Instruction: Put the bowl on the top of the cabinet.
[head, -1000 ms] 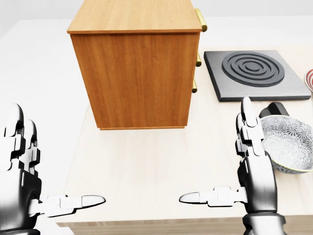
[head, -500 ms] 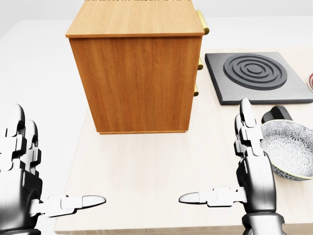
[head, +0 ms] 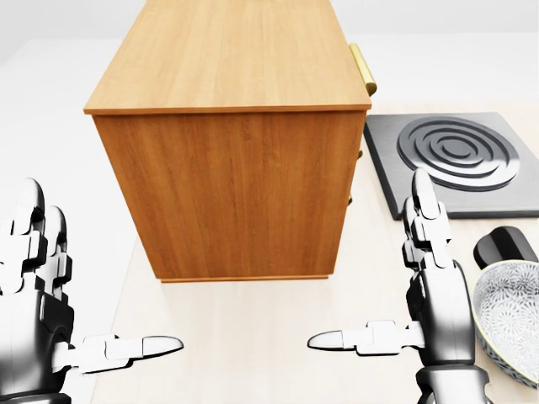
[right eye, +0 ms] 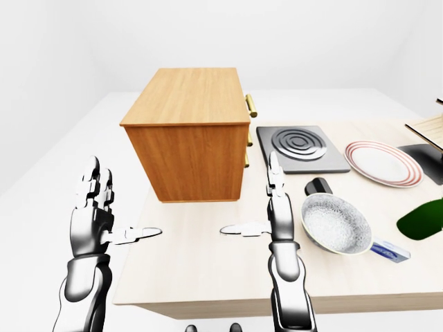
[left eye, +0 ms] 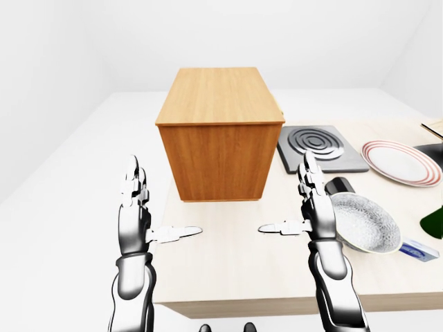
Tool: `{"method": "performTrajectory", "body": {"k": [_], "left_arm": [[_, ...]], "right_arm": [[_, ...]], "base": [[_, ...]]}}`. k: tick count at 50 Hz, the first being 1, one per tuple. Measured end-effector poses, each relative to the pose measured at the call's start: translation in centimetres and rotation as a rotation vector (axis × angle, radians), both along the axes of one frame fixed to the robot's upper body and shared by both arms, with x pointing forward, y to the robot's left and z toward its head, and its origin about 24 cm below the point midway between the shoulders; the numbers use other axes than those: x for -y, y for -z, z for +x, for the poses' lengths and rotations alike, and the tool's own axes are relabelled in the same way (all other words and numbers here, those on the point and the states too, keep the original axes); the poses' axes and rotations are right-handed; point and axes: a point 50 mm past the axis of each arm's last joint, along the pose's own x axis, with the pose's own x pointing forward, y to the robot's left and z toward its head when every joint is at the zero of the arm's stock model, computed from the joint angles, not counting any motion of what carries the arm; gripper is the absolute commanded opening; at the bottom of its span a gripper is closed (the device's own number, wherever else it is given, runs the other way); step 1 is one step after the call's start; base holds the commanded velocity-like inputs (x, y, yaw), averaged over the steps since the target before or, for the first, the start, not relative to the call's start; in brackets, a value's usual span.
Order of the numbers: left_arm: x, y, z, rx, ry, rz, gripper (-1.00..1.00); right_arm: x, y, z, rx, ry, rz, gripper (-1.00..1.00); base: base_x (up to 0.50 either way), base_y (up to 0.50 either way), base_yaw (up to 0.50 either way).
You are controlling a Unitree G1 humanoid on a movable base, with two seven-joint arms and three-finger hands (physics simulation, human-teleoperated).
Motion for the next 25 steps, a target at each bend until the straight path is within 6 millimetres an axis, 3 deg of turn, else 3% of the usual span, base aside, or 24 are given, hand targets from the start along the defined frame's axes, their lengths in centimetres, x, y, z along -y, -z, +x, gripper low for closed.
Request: {"method": "performTrajectory", "body": {"k": [13,25], "left_arm": [[0.04,0.04,0.04,-0.002,0.003,-0.001,1.00],[0.08,-0.01,0.02,0.000,0.007,-0.001,1.00]], "right_arm": [[-0.02,0.05,0.07,-0.002,-0.002,0.001,1.00],[-0.10,0.19,0.10,-0.009,-0.010,0.004,1.00]], "base": [[0.32,0.00,0.00],[0.02,0.00,0.00]]}}
